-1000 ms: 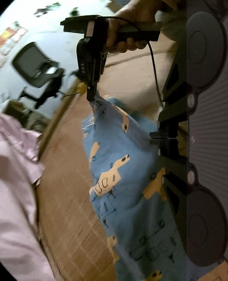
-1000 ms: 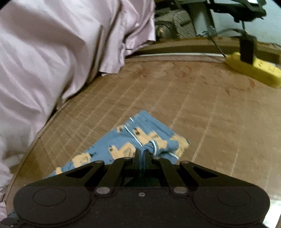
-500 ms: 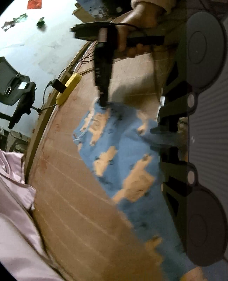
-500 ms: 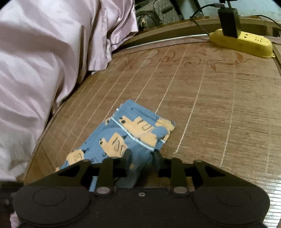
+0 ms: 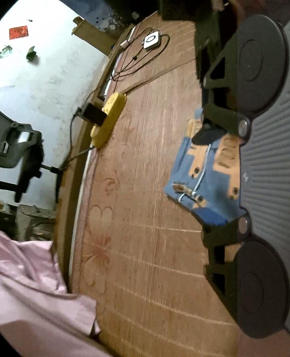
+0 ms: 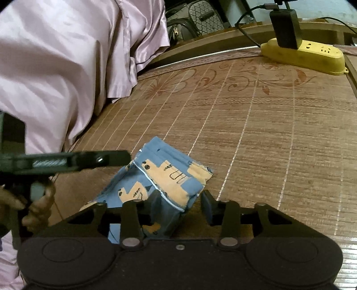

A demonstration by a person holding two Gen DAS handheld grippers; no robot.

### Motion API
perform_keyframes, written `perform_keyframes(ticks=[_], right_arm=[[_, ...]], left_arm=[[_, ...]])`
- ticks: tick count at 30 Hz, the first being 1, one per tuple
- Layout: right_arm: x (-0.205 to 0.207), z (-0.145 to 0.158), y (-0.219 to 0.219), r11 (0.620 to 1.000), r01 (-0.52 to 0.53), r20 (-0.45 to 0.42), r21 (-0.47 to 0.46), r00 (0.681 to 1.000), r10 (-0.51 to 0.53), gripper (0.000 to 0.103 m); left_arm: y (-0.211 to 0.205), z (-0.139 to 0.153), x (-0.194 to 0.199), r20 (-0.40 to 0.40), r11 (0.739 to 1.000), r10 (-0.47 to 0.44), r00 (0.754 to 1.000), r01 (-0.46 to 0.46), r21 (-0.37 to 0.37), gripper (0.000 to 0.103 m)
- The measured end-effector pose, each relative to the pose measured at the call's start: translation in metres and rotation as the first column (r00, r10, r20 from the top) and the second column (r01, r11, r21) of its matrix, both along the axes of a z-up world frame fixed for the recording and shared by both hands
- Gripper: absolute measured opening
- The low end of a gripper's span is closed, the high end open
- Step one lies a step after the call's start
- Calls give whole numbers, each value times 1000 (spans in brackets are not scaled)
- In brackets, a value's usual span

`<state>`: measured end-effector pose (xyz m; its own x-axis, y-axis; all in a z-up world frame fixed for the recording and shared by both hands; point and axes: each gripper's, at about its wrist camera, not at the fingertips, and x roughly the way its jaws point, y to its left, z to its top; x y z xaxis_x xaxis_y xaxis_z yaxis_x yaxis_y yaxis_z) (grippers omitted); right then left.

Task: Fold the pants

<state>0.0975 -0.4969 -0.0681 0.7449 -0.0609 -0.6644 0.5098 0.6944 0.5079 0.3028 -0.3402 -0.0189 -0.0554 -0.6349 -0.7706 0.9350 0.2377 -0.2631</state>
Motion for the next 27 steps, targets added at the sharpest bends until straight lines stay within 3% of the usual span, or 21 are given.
perform_keyframes(ticks=[4, 8, 11, 13, 16, 18, 27], right_arm=[[2, -1, 1, 1000, -7, 0, -6, 1000, 7, 34], [3, -2, -1, 1000, 0, -2, 0, 1000, 0, 28], [3, -2, 0, 1000, -4, -6, -6, 1000, 4, 27], [3, -2, 2, 1000, -7, -7, -12, 1000, 7, 25], [4, -1, 5, 999, -18, -20, -37, 1000, 18, 14], [4, 1, 7, 998, -22, -19, -51, 1000, 21, 8], [2, 13, 15, 983, -31, 19, -180, 999, 35, 6]], left_arm=[[-17, -12, 16, -50, 999, 18, 999, -16, 29, 50], [-29, -20, 21, -72, 998, 8, 997, -4, 68, 48], [-36, -22, 17, -55, 995, -24, 998, 29, 90, 38], [-39, -23, 15, -20, 993, -46, 999, 48, 109, 26], [-42, -25, 18, -15, 992, -25, 1000, 27, 124, 16], [-43, -25, 17, -11, 993, -15, 1000, 17, 121, 12], [-38, -3, 3, 63, 998, -26, 998, 23, 59, 8]])
